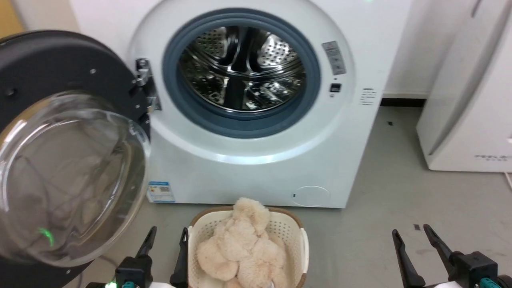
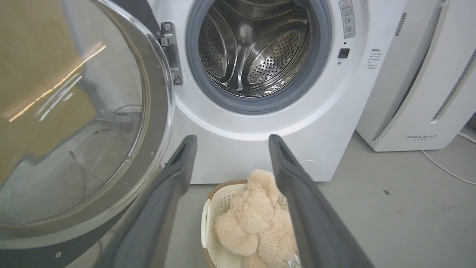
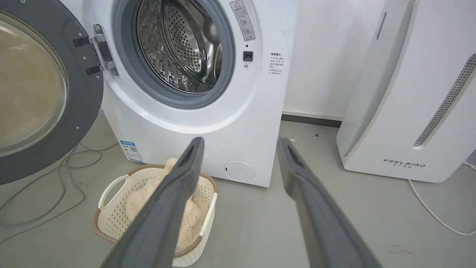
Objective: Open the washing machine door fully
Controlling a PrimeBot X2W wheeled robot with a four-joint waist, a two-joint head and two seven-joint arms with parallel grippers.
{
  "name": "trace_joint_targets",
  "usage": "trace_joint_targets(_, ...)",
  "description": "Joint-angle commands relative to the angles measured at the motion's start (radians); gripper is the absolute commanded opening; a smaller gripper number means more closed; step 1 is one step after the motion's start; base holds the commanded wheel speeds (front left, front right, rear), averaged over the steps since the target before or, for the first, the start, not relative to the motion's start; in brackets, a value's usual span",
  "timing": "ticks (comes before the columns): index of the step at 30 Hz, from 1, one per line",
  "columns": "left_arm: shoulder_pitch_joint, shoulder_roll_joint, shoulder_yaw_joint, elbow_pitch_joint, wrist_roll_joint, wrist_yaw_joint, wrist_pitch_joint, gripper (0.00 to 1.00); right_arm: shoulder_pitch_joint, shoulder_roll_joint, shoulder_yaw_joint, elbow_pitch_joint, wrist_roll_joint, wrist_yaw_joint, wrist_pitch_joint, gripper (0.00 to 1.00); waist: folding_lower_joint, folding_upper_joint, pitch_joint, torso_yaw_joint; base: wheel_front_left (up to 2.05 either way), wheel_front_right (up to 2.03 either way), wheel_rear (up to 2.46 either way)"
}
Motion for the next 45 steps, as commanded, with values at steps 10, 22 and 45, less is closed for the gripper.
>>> trace_joint_targets(10,-0.009,0.006,-0.006,0.041,0.003,0.015,0.001,1.00,0.021,0.003,0.010,-0.004,0.005,0.001,0.001,1.00,0.0000,0.0000,-0.005,-0.058,0.00,0.00,0.00)
trace_joint_targets(22,-0.001,0.004,-0.014,0.056,0.002,0.014,0.016,0.00,0.013,0.000,0.010,0.002,0.003,0.000,0.006,0.00,0.0000,0.0000,-0.003,-0.058,0.00,0.00,0.00)
trace_joint_targets(45,-0.016,-0.012,0.018,0.031,0.031,-0.004,0.041,0.00,-0.017,0.000,0.016,0.013,-0.007,0.000,0.009,0.00,0.0000,0.0000,0.008,-0.057,0.00,0.00,0.00)
